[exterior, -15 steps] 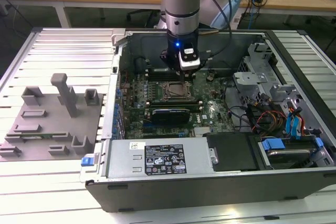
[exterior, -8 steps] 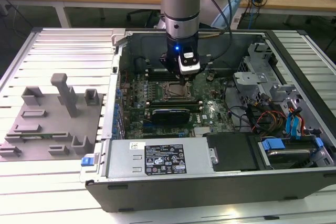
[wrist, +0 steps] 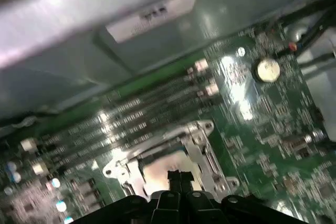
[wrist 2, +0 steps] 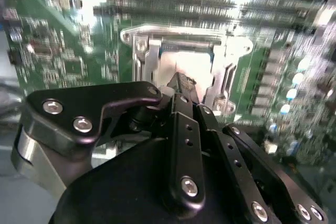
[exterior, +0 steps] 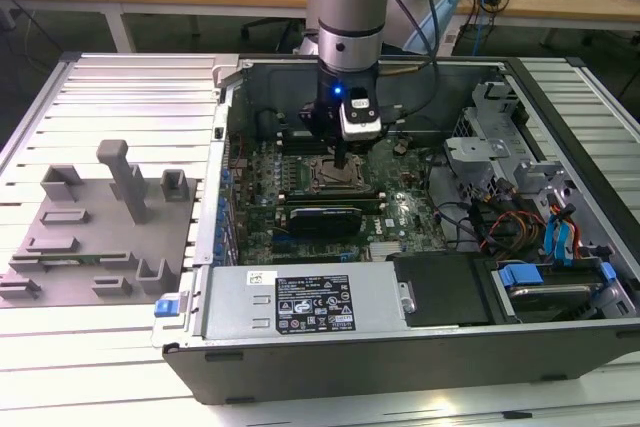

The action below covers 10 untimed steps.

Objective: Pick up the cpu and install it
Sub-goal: 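Install the first cpu locking lever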

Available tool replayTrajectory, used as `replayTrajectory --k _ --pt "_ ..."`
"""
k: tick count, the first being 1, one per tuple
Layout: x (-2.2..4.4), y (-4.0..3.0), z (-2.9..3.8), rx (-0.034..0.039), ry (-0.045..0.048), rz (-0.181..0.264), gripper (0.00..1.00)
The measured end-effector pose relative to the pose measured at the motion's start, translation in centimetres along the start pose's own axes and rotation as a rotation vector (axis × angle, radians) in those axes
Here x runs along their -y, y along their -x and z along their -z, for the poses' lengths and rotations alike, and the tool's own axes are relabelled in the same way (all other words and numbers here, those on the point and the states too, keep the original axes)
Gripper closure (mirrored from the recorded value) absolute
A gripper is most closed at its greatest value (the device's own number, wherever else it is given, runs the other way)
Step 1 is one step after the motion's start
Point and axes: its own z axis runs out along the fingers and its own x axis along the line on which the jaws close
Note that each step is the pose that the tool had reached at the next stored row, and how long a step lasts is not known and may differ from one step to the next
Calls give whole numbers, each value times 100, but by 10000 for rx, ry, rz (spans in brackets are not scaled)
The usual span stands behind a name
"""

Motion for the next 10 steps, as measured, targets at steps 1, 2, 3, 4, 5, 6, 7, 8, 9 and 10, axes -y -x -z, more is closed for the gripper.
replayTrajectory --k 1,2,3,4,5,6,7,8,9,10 --pt "1 0 -2 36 -25 377 89" --pt "0 0 -4 46 -13 590 89" --pt "0 0 -6 54 -1 773 89" --pt "0 -1 -9 64 14 984 89" --pt "-1 -1 -11 73 27 1192 89" --pt "-1 -1 -14 85 43 1447 89" --pt "-1 -1 -16 93 55 1624 89" --pt "-1 -1 -18 107 73 1946 89" --pt "-1 -1 -20 115 85 2126 89" --pt "-1 -1 -21 122 94 2294 89"
